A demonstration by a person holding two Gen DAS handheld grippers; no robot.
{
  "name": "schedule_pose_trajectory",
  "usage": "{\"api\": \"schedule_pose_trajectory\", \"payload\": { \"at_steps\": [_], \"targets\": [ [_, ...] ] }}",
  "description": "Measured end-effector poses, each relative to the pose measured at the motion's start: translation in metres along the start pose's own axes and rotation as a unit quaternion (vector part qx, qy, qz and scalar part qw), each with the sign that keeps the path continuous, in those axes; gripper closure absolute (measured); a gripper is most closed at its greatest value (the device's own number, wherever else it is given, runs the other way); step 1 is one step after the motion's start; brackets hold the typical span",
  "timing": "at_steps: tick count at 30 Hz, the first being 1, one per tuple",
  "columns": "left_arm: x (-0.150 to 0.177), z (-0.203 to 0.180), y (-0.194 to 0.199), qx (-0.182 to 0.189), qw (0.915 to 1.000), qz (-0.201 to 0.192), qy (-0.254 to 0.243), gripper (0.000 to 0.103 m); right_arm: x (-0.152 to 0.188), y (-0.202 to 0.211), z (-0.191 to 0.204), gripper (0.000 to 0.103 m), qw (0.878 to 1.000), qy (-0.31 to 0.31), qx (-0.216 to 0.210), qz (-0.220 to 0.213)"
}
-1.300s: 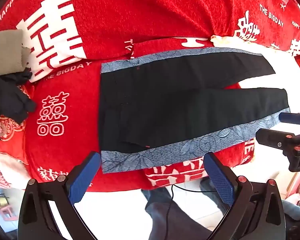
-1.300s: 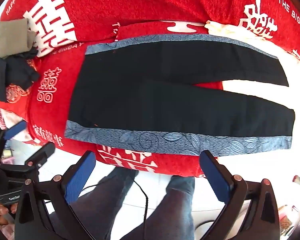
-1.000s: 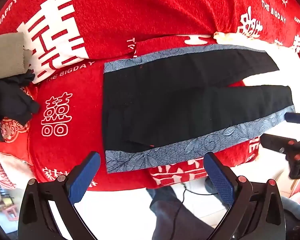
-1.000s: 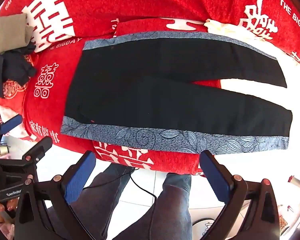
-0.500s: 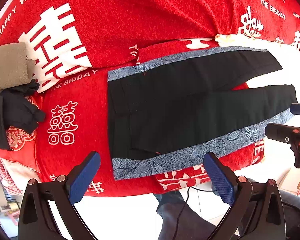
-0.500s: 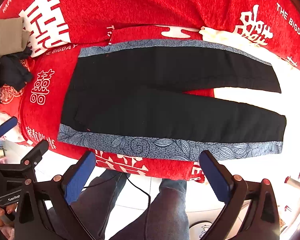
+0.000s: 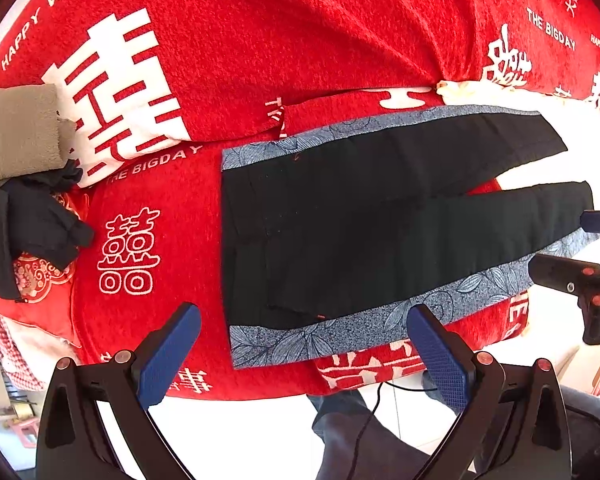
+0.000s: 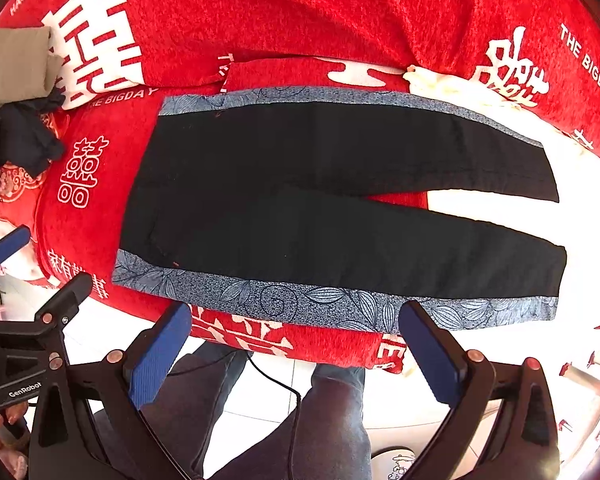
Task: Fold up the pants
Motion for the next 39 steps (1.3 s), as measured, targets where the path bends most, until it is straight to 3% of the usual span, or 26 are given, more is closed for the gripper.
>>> {"api": "schedule_pose_trajectory", "payload": {
  "at_steps": [32,39],
  "targets": [
    [-0.004,0.007,0.002,-0.030,0.9995,-0.003,-0.001,0.000,-0.004,-0.001,-0.003,0.000,1.000,-0.016,-0.017,-0.004],
    [0.002,0.011,0.002,-0.018,0.9997,0.002,0.017,0.000,0.002,-0.001,-0.009,0.000,0.999,-0.033,-0.023,-0.002]
  ]
}}
Point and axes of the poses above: each gripper's, at about its wrist camera, not at the fingertips, and y roughly against the way its jaws point, z to its left, x to its underside, the point moved 4 cm from there along -y, roughly the way its jaws point, and after that the axes turned 3 degrees about -z, right-handed, at the moved point
